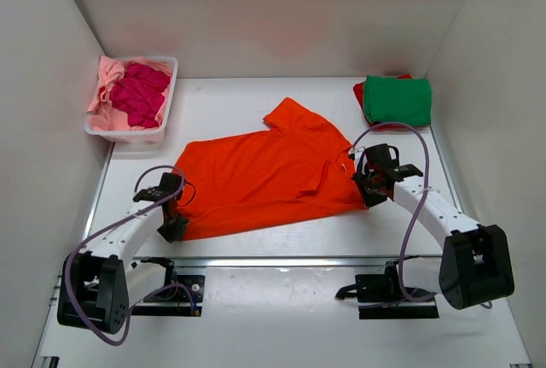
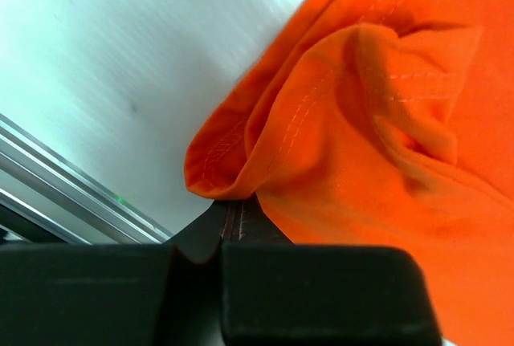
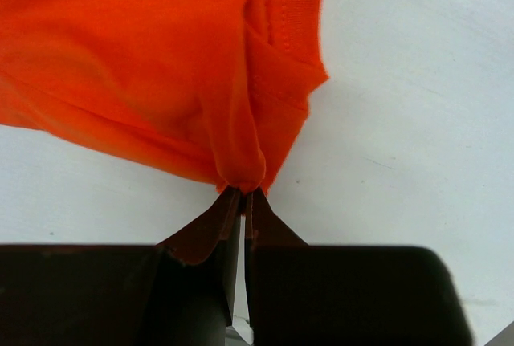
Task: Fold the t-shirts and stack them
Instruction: Fold the flattened tshirt in 1/3 of the way
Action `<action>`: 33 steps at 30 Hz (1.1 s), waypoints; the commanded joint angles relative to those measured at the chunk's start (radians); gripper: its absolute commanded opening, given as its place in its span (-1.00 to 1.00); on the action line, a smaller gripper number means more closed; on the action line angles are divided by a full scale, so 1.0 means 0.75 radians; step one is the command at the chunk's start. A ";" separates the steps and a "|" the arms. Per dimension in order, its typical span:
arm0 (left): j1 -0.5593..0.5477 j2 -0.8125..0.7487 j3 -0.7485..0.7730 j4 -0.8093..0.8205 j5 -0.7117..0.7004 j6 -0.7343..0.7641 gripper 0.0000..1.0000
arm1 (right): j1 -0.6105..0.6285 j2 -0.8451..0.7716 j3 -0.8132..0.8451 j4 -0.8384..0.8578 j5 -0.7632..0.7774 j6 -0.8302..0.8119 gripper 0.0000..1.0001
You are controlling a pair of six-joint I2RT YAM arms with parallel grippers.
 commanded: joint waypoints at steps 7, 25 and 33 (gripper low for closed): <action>0.166 0.043 0.097 0.013 -0.137 0.148 -1.00 | -0.092 -0.006 0.029 0.003 0.036 -0.042 -0.99; 0.183 0.061 0.108 0.038 -0.139 0.208 -1.00 | -0.137 -0.022 0.086 -0.074 0.019 0.041 -0.48; 0.181 0.026 0.099 0.048 -0.126 0.185 -1.00 | -0.141 -0.040 -0.030 -0.042 -0.439 0.301 -0.38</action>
